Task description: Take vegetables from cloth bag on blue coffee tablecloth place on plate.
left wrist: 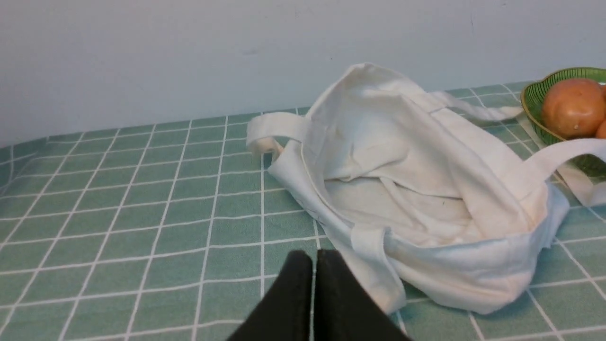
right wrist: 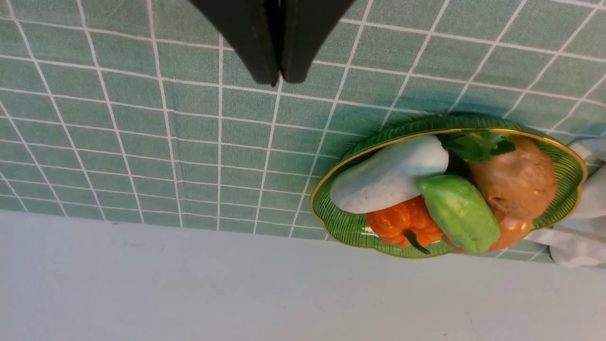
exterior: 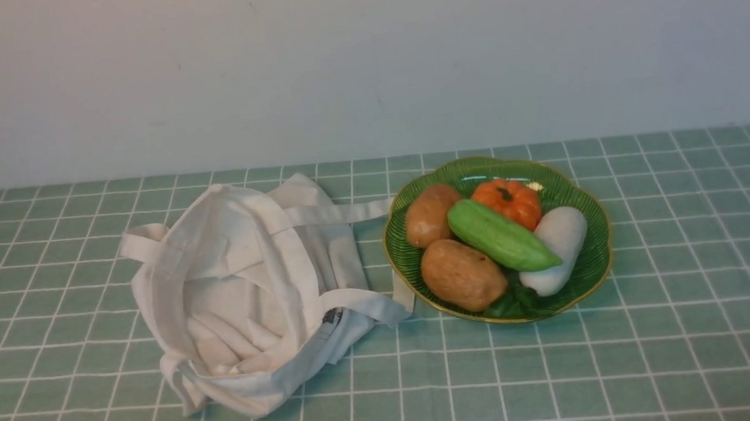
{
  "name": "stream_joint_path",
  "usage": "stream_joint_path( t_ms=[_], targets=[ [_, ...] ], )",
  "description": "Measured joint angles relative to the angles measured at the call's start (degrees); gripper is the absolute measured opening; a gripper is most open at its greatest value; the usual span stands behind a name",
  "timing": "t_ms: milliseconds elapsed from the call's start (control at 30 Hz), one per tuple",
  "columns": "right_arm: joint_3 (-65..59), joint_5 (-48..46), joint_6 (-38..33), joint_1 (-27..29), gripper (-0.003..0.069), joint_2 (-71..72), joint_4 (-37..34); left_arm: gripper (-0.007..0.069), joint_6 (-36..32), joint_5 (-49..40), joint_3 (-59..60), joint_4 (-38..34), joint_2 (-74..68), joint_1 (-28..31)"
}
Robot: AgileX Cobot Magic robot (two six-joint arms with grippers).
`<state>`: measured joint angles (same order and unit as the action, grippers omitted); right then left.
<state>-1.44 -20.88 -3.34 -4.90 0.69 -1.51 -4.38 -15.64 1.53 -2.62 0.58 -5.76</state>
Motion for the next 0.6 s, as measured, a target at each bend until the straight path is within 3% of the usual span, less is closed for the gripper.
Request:
stream_joint_path(
  t_ms=[233,600],
  targets=[
    [0.00,0.00,0.00,0.00,-0.0015,0.00,0.00,-0.0005,0.35,-5.34,0.11,0.75,0.00,0.80],
    [0.00,0.00,-0.64,0.00,-0.0015,0.00,0.00,-0.0005,0.35,-5.55,0.11,0.87,0.00,3.33]
  ],
)
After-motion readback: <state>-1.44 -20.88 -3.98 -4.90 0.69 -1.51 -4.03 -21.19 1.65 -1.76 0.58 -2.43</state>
